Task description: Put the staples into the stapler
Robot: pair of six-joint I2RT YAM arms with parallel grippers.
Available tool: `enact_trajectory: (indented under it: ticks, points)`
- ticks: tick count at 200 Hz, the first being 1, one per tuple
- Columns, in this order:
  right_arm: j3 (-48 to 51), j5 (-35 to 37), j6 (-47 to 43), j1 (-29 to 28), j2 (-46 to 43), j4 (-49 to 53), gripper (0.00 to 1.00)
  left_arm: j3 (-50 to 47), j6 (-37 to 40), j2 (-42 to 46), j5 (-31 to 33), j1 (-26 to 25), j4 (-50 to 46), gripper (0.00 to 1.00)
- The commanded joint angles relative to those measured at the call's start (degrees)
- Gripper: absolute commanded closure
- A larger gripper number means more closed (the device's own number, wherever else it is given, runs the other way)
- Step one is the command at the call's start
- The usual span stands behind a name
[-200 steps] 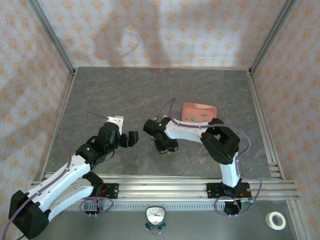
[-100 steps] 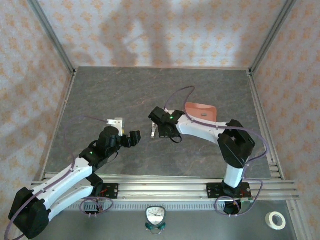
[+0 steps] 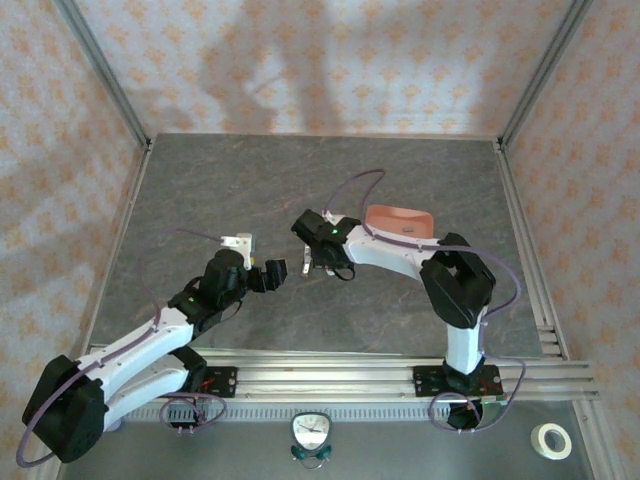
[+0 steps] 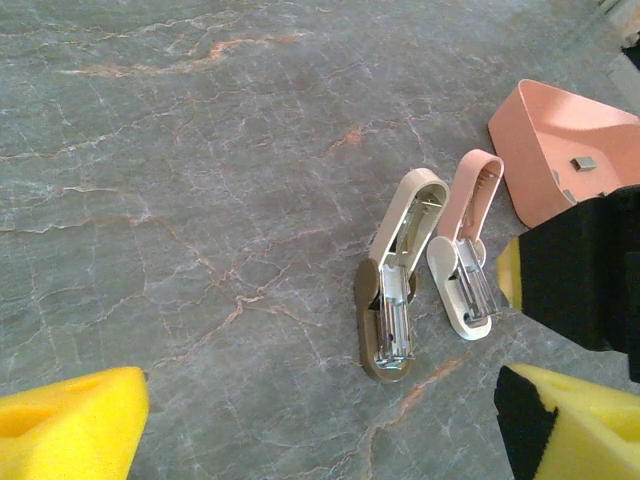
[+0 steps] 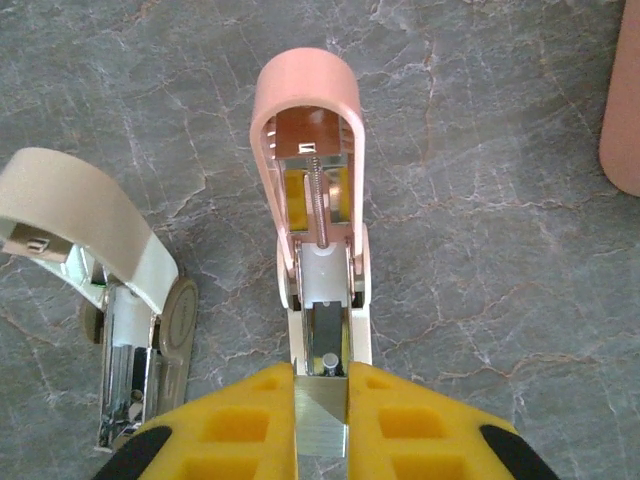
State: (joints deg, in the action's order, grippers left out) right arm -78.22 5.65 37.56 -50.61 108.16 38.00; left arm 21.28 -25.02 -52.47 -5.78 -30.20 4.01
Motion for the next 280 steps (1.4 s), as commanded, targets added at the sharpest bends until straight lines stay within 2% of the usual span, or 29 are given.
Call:
enact_trajectory:
  ticks: [1, 175, 280]
  points:
    - [-1.92, 2.04, 1.25, 0.35, 1.30, 0.49, 0.84, 1.04, 1.02, -0.69, -0.76, 0.93, 2.49, 0.09]
    - [-2.37, 2.67, -0.12, 0.60, 4.12, 0.99, 0.84, 1.31, 1.69, -1.17, -1.10, 1.54, 1.82, 0.09]
    - [0.87, 2.11, -3.93, 0.61, 0.11, -3.77, 0.84, 0.76, 1.28, -0.62, -1.46, 1.63, 1.05, 0.09]
